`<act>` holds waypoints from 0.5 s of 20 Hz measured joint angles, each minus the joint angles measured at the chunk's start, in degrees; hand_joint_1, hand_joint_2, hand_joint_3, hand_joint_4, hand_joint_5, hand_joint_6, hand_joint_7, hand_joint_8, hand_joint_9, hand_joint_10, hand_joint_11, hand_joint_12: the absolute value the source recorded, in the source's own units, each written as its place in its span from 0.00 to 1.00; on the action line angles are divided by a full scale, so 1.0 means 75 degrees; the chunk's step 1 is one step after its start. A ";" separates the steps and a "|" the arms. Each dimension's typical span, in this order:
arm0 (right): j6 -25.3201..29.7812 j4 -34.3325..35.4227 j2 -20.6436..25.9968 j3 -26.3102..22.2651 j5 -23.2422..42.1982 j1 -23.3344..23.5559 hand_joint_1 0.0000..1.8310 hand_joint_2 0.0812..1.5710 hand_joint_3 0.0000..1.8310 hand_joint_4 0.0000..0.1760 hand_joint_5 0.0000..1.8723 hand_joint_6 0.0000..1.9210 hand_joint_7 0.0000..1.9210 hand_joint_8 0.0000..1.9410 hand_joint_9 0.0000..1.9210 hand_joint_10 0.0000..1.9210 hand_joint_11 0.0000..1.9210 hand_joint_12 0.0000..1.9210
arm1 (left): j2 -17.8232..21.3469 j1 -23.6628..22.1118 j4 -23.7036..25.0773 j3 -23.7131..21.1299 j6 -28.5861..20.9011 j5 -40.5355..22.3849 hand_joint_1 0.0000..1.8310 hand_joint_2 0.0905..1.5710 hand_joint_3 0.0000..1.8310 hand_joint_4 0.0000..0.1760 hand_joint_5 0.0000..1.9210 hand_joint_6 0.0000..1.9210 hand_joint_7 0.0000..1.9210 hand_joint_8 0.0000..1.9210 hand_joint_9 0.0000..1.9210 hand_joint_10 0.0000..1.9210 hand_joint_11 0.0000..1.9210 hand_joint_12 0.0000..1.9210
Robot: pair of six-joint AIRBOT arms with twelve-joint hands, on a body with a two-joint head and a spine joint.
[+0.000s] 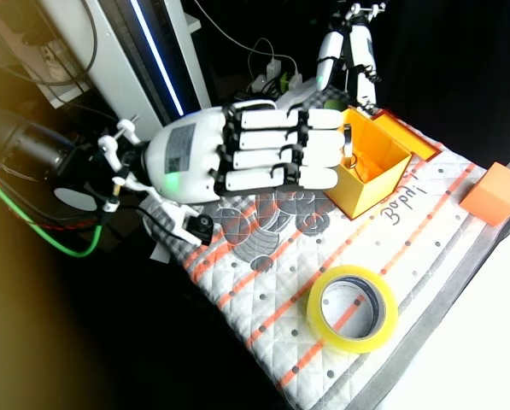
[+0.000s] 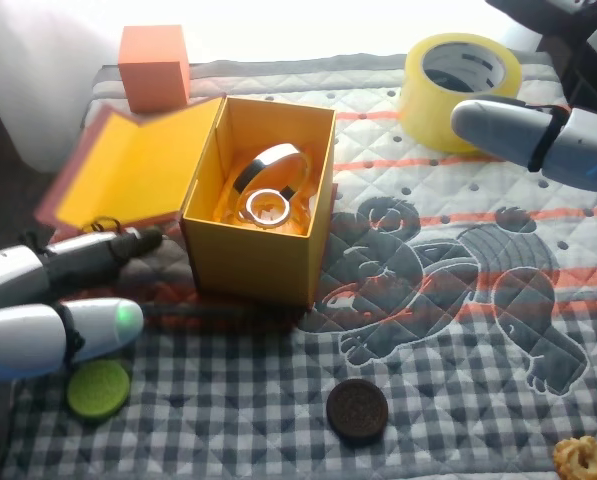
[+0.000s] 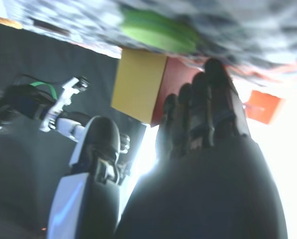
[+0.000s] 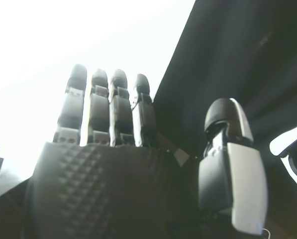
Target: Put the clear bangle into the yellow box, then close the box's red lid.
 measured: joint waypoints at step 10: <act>0.0003 0.0131 0.0085 -0.0041 0.0096 -0.0079 0.10 0.74 0.00 0.41 0.13 0.00 0.20 0.00 0.13 0.01 0.01 0.19 | 0.0219 -0.1303 -0.0128 0.0373 0.0189 -0.0953 0.04 0.87 0.00 0.00 0.00 0.00 0.00 0.00 0.00 0.00 0.00 0.00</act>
